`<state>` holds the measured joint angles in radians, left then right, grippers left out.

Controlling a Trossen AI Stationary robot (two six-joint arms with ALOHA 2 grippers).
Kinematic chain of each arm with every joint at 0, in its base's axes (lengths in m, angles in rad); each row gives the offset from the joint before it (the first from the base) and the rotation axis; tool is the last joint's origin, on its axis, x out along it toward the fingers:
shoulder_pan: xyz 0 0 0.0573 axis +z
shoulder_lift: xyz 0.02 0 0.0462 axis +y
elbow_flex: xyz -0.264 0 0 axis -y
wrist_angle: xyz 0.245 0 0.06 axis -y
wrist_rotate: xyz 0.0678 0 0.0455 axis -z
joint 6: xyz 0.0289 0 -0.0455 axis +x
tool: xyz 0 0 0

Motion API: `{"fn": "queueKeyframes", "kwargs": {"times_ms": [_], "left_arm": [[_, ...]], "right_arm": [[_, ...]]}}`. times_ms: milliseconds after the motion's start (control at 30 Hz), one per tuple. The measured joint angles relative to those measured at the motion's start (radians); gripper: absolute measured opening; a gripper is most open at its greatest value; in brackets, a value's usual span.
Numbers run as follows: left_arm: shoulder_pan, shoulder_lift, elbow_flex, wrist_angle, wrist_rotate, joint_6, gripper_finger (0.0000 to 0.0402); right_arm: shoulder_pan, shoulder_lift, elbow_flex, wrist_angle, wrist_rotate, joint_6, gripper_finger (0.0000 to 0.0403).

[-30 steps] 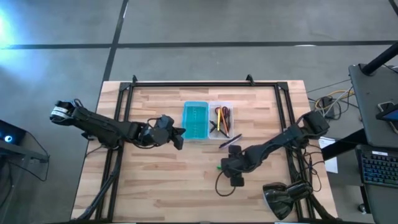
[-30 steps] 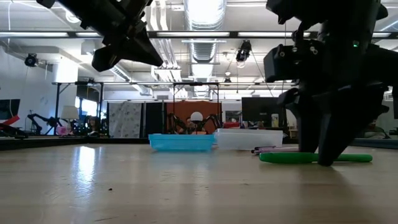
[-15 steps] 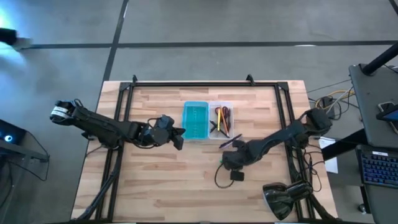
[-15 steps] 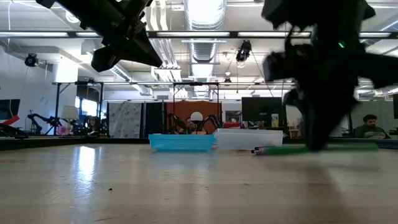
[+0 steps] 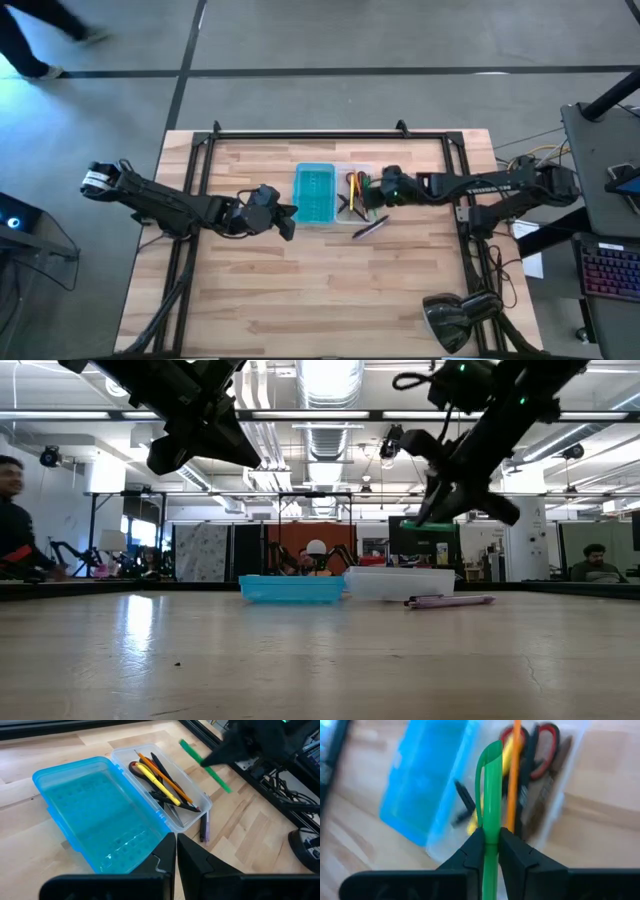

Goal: Pick & place school supplies into a supply box
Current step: Put the green pen into the supply box

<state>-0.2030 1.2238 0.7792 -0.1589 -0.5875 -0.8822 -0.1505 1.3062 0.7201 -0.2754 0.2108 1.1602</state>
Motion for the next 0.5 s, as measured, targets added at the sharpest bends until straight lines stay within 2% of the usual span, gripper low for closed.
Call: {"fn": "queueKeyframes", "kwargs": {"times_ms": [67,133,300,400,500], "left_arm": [[0.000,0.000,0.000,0.000,-0.001,0.000,0.0000],[0.000,0.000,0.000,0.000,-0.002,0.000,0.0000],[0.000,0.000,0.000,0.000,-0.005,0.000,0.0000],[0.000,0.000,0.000,0.000,-0.006,-0.002,0.0000],[0.000,0.000,0.000,0.000,-0.006,-0.006,0.0000]], "right_arm": [[-0.041,0.026,-0.024,0.087,-0.053,0.001,0.0054],[-0.054,0.064,-0.032,0.100,-0.094,-0.007,0.0076],[-0.050,0.103,0.007,0.096,-0.097,-0.088,0.0134],[-0.035,0.091,0.031,0.080,-0.080,-0.314,0.0162],[0.024,0.034,0.073,-0.032,-0.090,-0.566,0.0177]]}}
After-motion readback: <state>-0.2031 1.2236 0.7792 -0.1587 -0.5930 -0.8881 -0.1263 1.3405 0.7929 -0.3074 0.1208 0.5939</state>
